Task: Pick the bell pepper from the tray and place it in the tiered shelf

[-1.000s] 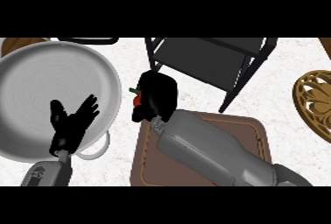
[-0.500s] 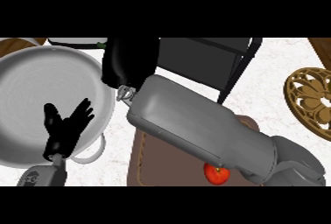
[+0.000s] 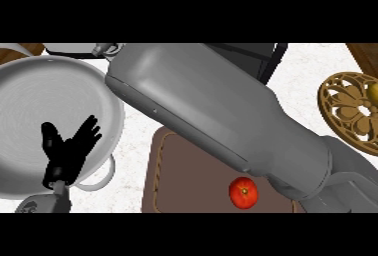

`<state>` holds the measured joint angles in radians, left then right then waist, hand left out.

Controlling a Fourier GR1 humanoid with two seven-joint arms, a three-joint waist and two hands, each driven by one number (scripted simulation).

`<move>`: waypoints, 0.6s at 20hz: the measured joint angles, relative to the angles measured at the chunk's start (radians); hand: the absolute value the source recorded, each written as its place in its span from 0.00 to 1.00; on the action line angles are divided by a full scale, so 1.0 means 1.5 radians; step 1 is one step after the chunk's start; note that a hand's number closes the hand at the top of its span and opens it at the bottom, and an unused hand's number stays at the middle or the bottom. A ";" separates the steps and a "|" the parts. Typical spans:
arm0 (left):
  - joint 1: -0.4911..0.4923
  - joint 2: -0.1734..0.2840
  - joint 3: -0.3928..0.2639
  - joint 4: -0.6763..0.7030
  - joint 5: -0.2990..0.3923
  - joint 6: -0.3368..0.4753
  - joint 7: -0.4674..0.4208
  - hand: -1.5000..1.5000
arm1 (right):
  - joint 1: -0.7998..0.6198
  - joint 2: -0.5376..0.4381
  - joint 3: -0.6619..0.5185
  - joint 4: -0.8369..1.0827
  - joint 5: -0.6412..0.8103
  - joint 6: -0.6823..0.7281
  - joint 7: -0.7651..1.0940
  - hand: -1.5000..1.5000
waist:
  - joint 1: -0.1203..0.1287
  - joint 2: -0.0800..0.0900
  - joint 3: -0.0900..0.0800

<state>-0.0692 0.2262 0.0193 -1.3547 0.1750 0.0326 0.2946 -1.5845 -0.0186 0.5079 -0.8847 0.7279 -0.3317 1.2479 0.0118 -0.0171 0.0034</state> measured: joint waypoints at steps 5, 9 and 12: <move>0.008 -0.003 0.003 -0.008 -0.002 0.002 -0.010 0.50 | -0.045 -0.024 -0.063 0.046 0.018 0.013 -0.014 1.00 | -0.004 0.003 0.000; 0.010 -0.001 0.009 -0.006 0.002 -0.006 -0.023 0.50 | -0.073 -0.048 -0.108 0.085 0.022 0.027 -0.035 1.00 | -0.003 0.006 0.001; 0.009 0.000 0.010 -0.008 0.003 -0.008 -0.019 0.50 | -0.080 -0.056 -0.134 0.111 0.021 0.037 -0.052 1.00 | -0.003 0.008 0.001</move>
<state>-0.0555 0.2256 0.0350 -1.3661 0.1794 0.0198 0.2654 -1.7039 -0.1030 0.3070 -0.7180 0.7586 -0.2759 1.1694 0.0078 -0.0056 0.0046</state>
